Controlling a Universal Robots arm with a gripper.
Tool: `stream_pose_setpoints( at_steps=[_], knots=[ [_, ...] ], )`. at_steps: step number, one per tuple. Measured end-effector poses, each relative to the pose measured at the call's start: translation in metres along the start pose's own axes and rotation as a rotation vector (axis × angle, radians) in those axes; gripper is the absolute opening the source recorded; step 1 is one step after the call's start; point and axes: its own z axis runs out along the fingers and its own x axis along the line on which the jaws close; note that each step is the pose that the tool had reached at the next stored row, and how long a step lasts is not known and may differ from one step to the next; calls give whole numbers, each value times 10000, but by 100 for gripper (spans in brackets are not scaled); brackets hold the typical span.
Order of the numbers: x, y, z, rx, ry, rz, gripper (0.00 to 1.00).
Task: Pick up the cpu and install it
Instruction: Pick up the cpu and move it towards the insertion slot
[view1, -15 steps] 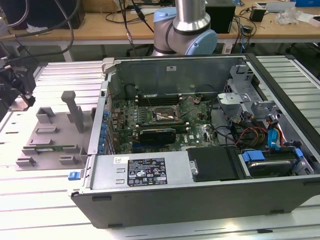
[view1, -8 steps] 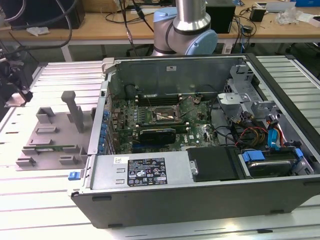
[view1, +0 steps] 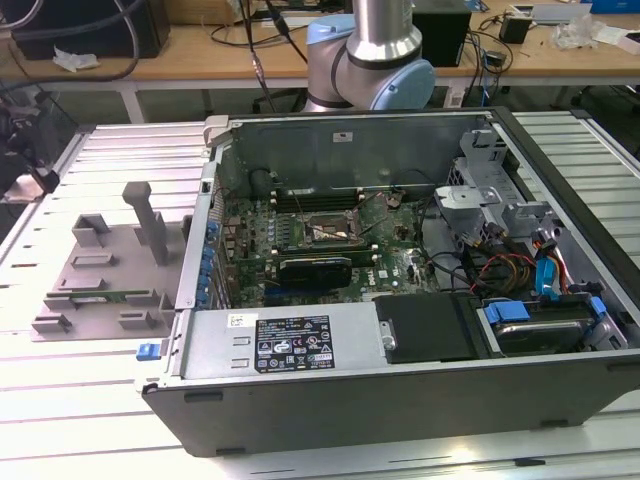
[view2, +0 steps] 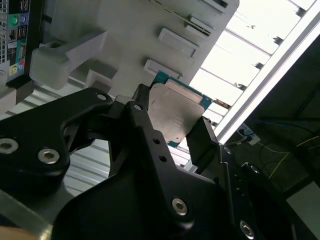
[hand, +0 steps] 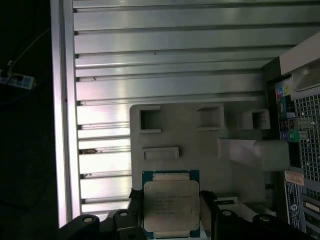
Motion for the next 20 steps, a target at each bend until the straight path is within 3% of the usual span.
stream_pose_setpoints(
  at_steps=[3,20],
  knots=[
    [-3,4,-72,-5,0,1,54],
    [-27,38,-634,-17,0,0,54]
  ],
)
